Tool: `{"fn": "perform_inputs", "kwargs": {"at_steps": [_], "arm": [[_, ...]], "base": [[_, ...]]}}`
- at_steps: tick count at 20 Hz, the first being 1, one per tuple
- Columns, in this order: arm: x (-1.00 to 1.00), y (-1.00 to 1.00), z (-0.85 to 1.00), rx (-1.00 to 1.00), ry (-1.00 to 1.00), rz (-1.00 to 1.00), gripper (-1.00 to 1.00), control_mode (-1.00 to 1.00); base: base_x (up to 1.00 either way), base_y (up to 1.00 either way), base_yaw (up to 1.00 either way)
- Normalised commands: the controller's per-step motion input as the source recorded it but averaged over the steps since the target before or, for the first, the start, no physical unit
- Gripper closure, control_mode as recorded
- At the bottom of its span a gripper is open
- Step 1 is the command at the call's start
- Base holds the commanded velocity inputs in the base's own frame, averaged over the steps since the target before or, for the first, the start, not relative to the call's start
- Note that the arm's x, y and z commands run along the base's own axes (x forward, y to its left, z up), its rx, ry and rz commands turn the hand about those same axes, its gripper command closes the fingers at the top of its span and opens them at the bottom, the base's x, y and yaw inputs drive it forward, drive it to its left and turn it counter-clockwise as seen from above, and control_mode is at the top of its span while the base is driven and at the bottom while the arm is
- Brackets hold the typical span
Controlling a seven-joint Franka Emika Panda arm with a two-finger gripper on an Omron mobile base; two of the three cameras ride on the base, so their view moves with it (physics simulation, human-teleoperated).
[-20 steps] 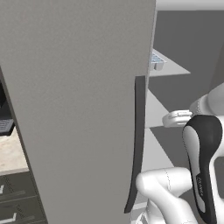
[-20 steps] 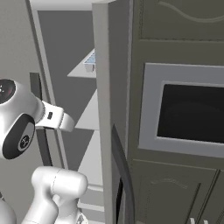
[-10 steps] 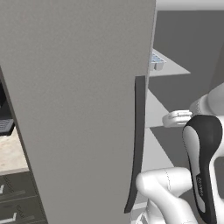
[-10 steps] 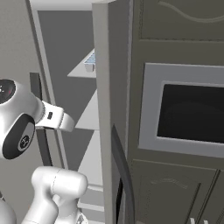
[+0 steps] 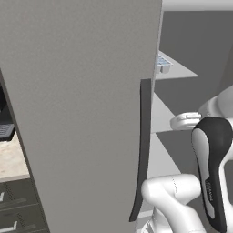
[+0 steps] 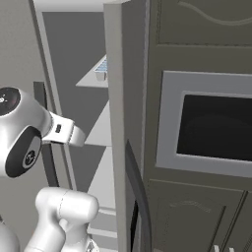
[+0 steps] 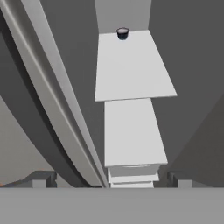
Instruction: Open the freezer door, pick up the ice cube tray from the freezer, and place it on the dining counter.
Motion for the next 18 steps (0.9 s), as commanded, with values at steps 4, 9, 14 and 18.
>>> {"fn": "perform_inputs", "kwargs": {"at_steps": [4,9,14,18], "arm": [[0.02,-0.41,0.39,0.16,0.0,-0.12,-1.0,-1.0],[0.17,-0.02,0.31,0.15,-0.01,-0.27,-1.0,-1.0],[0.13,0.02,0.17,0.15,-0.08,-0.34,-1.0,-1.0],[0.08,-0.05,0.12,0.25,-0.14,-0.24,-1.0,-1.0]], "base": [[0.0,0.0,0.0],[0.0,0.0,0.0],[0.0,0.0,0.0],[0.0,0.0,0.0]]}}
